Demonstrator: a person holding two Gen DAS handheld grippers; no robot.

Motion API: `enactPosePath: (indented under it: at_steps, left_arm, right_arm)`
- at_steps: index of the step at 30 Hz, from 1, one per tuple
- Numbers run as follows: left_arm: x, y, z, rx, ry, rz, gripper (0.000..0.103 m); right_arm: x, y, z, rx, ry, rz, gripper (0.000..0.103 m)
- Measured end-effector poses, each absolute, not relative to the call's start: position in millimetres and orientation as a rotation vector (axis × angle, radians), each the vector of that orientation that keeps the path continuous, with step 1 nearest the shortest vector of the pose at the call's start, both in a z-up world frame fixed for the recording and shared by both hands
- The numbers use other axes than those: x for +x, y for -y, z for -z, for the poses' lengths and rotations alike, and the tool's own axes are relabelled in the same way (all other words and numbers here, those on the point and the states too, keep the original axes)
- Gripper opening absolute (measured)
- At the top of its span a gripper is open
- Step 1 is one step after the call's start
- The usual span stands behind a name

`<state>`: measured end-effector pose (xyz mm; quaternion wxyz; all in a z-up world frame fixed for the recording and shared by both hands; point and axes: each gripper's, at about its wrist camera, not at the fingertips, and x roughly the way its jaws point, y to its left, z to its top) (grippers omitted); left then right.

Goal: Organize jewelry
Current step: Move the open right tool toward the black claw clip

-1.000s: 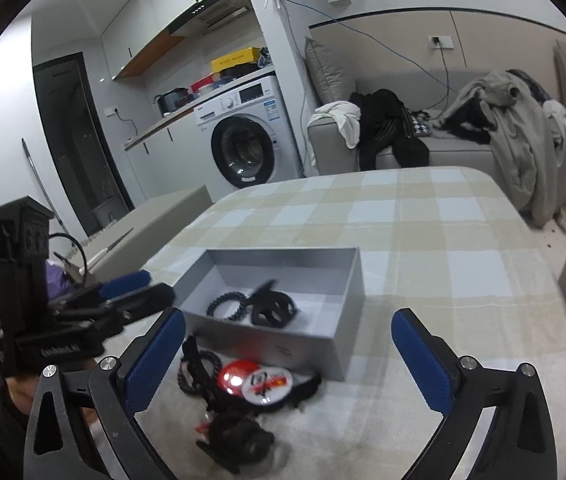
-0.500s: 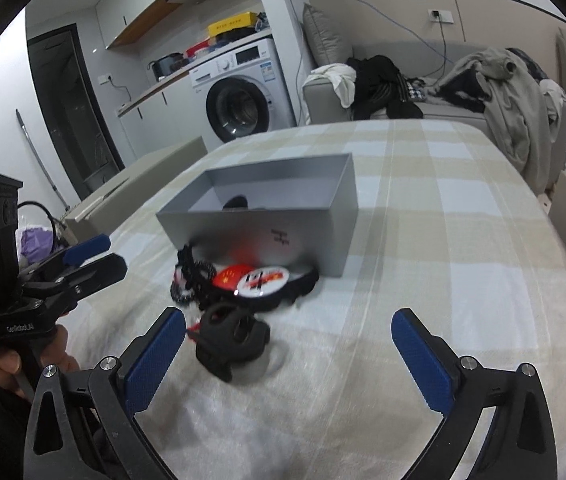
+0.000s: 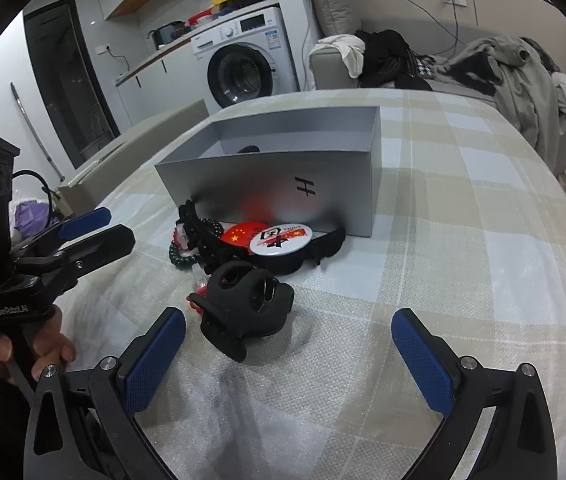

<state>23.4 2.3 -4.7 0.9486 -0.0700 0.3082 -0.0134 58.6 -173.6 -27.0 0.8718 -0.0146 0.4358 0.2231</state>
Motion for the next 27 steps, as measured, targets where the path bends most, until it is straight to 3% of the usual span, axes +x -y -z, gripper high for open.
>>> enactPosePath:
  at_steps: [27]
  left_arm:
    - [23, -2, 7, -0.148, -0.641, 0.033, 0.102]
  right_arm:
    - [60, 169, 28, -0.203, -0.903, -0.286, 0.102]
